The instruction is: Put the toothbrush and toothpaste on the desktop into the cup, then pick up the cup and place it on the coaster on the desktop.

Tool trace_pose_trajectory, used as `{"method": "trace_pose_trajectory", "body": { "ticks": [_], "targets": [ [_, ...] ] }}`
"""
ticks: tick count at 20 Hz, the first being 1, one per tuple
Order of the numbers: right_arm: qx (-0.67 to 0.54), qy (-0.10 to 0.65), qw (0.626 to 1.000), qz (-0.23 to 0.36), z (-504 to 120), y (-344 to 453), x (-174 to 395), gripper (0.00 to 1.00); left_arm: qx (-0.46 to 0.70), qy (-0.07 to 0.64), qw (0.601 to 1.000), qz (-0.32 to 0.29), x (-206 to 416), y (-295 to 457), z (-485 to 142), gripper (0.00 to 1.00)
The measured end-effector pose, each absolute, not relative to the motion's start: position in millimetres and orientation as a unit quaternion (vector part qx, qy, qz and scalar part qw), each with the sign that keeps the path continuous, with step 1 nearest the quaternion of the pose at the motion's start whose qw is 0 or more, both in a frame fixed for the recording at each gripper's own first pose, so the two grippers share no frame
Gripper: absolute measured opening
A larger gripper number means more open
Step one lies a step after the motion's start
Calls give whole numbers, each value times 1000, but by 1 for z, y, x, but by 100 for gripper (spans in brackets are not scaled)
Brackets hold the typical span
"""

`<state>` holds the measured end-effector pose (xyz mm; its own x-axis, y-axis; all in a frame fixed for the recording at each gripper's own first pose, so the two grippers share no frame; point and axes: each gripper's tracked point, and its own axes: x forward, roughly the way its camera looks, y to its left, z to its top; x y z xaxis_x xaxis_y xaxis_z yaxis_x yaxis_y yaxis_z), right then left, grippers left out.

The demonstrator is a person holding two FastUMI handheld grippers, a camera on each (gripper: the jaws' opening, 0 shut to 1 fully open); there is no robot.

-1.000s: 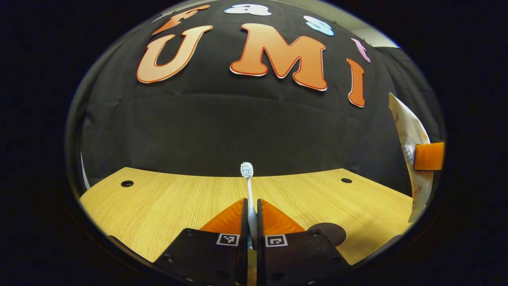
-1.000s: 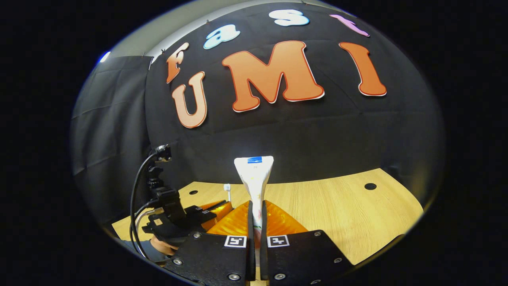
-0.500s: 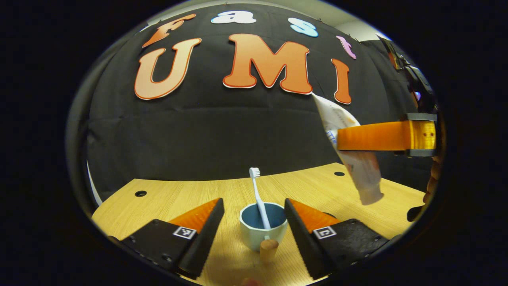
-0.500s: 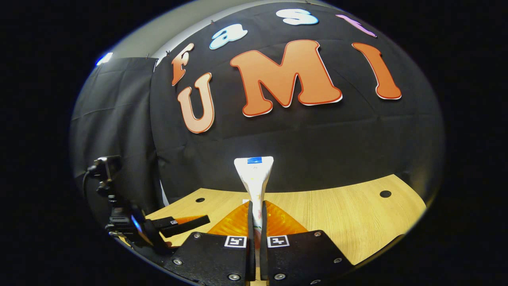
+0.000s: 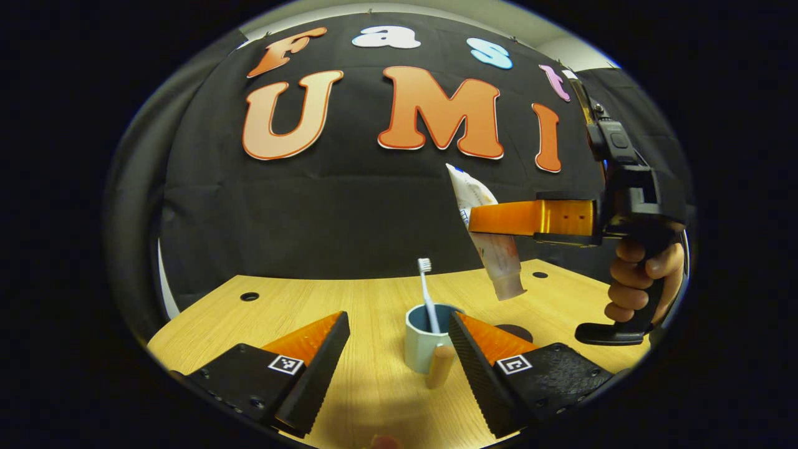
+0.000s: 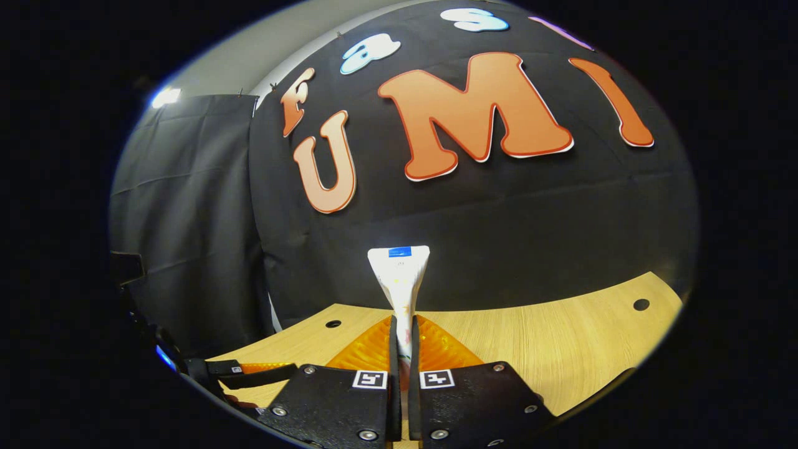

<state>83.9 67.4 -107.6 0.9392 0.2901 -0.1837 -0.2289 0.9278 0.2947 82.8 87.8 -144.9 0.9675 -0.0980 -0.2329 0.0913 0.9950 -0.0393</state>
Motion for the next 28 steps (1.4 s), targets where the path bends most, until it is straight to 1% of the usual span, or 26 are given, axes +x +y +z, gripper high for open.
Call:
{"method": "trace_pose_trajectory", "body": {
  "ticks": [7,13,18,21,24,28],
  "targets": [
    [143,119,972,143,-131,96,110,5,-23,107,994,-27,59,113,-144,96],
    [139,135,970,146,-159,113,122,5,-27,110,993,-16,55,122,-144,96],
    [110,153,974,126,-185,112,129,5,-39,128,991,-11,52,124,-155,96],
    [100,167,972,130,-194,115,121,6,-43,130,990,-14,52,124,-159,96],
    [80,181,971,131,-198,112,112,10,-42,135,990,-21,51,119,-163,97],
    [79,167,974,131,-175,99,95,12,-42,146,988,-33,52,105,-166,97]
  ]
}}
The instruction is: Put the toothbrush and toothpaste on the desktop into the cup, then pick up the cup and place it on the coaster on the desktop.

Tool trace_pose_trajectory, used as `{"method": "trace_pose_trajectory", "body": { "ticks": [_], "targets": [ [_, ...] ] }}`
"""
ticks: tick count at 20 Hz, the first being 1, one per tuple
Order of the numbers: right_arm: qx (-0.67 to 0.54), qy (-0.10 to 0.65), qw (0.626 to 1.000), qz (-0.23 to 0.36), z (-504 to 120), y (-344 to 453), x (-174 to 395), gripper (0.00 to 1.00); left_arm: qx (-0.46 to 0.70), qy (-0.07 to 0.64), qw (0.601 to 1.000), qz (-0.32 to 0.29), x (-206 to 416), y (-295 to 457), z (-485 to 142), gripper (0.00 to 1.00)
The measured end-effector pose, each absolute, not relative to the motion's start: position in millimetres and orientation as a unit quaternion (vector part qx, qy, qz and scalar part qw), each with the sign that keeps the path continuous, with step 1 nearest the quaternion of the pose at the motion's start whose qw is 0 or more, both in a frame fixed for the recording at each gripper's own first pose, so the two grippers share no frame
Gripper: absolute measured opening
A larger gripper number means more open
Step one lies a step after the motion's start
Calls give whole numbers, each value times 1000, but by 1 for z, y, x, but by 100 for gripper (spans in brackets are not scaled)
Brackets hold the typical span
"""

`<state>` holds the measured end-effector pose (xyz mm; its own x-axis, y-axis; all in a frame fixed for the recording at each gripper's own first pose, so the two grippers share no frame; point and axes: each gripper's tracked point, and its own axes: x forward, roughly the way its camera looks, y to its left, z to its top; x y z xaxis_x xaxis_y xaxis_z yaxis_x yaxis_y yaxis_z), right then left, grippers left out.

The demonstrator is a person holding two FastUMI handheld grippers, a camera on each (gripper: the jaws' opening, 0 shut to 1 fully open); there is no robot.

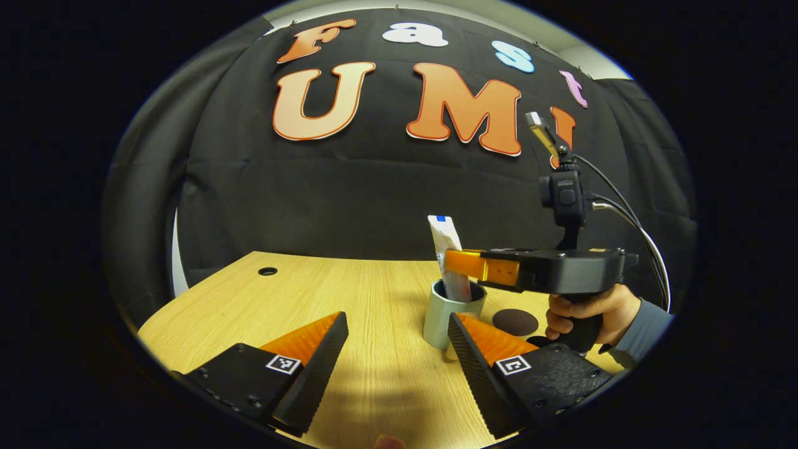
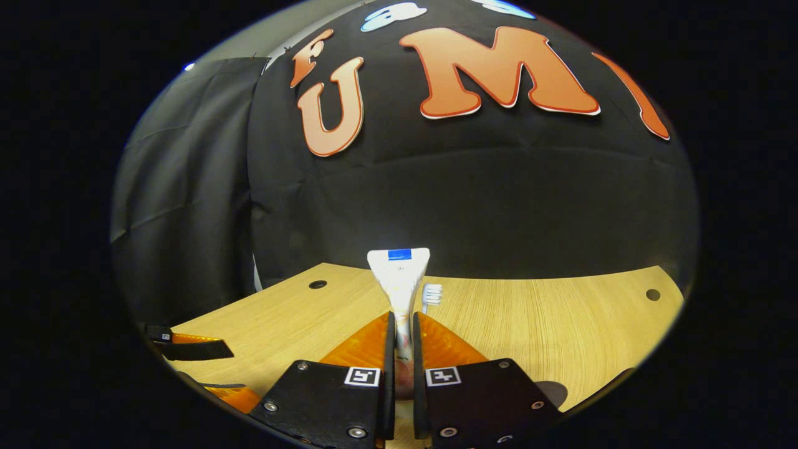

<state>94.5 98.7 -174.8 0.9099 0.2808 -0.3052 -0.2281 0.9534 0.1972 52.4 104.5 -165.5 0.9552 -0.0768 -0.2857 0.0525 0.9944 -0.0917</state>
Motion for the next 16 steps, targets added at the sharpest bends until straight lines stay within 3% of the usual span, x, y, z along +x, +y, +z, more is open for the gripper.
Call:
{"method": "trace_pose_trajectory", "body": {
  "ticks": [5,9,10,11,12,13,14,16],
  "targets": [
    [67,137,981,124,-125,66,67,13,-41,159,984,-63,61,78,-159,97],
    [59,111,986,114,-81,32,40,35,-45,181,978,-90,81,58,-147,97],
    [55,104,987,109,-70,21,33,34,-47,190,976,-95,87,54,-144,97],
    [51,99,988,105,-62,13,28,48,-50,205,972,-100,93,50,-145,97],
    [48,93,989,103,-52,5,22,55,-55,219,968,-107,98,45,-145,97],
    [44,91,990,99,-44,-4,15,55,-58,235,964,-111,100,40,-146,97],
    [43,89,991,95,-36,-12,9,69,-60,248,960,-115,103,34,-145,97],
    [44,84,991,89,-22,-28,-2,76,-58,277,952,-117,115,28,-151,96]
  ]
}}
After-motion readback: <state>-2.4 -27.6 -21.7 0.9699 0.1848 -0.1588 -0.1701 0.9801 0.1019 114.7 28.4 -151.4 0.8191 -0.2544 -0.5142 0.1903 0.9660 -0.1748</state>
